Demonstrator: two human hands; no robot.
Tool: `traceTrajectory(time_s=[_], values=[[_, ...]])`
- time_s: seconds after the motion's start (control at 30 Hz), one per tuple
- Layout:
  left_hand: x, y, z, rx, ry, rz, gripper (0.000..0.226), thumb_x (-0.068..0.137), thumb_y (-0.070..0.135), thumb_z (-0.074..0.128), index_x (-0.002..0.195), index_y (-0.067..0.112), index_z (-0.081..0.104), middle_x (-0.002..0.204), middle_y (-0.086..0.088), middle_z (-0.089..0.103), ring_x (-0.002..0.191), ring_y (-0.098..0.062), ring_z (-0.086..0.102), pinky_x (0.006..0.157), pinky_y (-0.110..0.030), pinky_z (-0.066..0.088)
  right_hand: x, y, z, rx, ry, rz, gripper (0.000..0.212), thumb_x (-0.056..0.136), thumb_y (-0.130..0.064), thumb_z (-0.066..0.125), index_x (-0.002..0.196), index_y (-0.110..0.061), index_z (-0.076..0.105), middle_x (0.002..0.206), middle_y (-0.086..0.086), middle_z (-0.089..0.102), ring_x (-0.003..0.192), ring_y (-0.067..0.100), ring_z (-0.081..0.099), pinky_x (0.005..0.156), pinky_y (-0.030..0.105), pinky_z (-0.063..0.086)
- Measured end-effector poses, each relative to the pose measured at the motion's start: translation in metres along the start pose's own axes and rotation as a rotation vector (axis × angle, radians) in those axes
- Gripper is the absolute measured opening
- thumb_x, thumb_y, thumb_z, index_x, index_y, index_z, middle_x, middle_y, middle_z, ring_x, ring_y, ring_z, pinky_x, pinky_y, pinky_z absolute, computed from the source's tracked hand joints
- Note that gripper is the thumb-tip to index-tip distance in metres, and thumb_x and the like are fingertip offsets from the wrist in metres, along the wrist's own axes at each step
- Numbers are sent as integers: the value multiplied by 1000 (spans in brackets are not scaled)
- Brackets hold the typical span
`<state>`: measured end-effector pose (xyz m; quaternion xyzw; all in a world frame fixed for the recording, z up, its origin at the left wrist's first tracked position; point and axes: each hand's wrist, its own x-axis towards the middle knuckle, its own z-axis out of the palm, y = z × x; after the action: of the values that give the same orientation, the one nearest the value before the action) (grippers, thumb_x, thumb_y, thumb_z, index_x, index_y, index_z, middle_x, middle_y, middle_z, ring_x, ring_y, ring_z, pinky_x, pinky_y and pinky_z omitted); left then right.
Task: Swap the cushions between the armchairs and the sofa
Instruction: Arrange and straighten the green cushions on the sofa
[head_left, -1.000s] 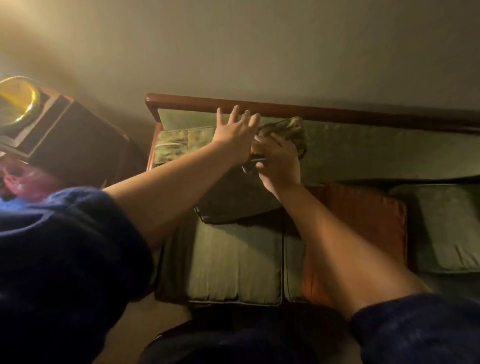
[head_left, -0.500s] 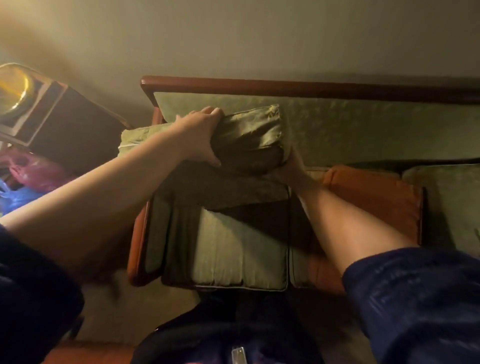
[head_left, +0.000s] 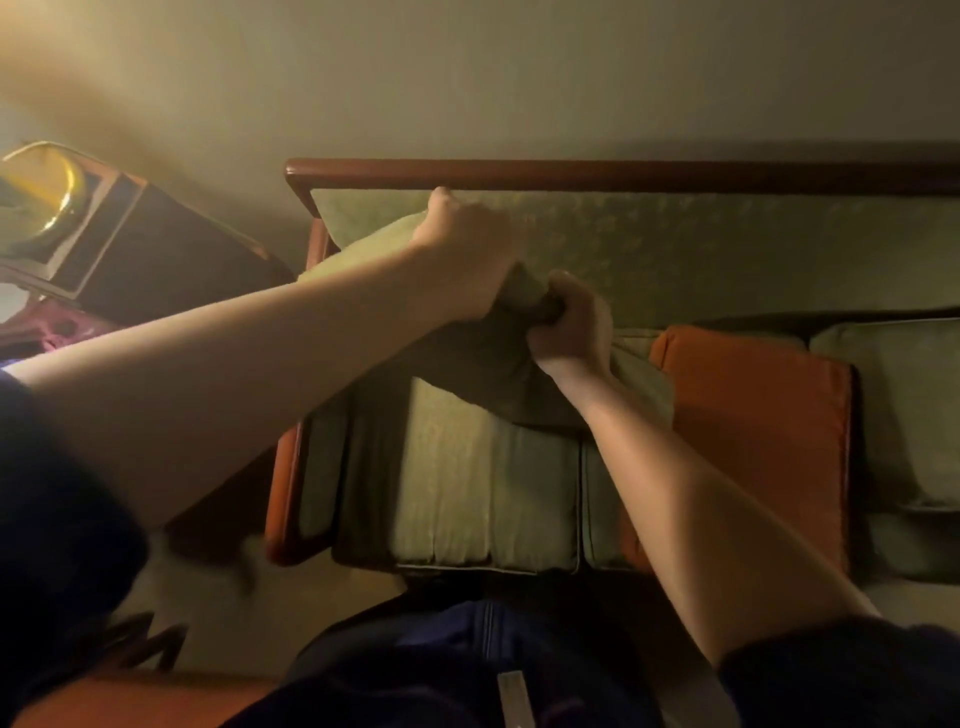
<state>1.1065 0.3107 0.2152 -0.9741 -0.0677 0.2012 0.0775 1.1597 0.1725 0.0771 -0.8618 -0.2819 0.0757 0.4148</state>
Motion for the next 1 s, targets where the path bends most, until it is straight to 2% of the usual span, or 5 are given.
traceTrajectory(time_s=[0.13,0.3,0.53,0.73,1.0], values=[[-9,-38,53,-335,189,-13,23,84,6,61,102,20,67,88,3,61,83,-21,60,84,-40,52,-3,15,-5,-31,-107,-60,26,65,-18,72,87,-25,59,87,-4,60,82,21,57,67,34,44],[-5,-89,129,-416,92,-85,27,78,6,61,92,28,54,95,5,54,95,-30,60,81,-41,48,-20,114,-2,-496,-471,22,122,54,-57,83,157,-42,20,158,-3,31,144,29,35,113,63,32],[-10,-122,227,-250,-100,-344,67,74,27,79,131,14,45,123,-14,50,109,-42,56,96,-62,45,-14,92,73,-755,-461,-136,124,62,-34,91,159,-37,14,158,-3,33,148,21,28,115,69,12],[42,-108,247,-277,-68,-160,128,53,60,85,155,21,17,158,-10,26,150,-34,15,113,-74,-5,26,83,103,-774,-337,-101,75,64,-8,80,129,-34,55,125,-7,58,124,24,47,111,66,24],[93,-137,225,-326,158,-220,62,75,29,76,132,27,51,125,-6,59,117,-35,52,99,-55,38,106,78,101,-577,-202,-167,62,65,-7,85,120,-31,68,119,-7,66,115,25,56,100,53,34]])
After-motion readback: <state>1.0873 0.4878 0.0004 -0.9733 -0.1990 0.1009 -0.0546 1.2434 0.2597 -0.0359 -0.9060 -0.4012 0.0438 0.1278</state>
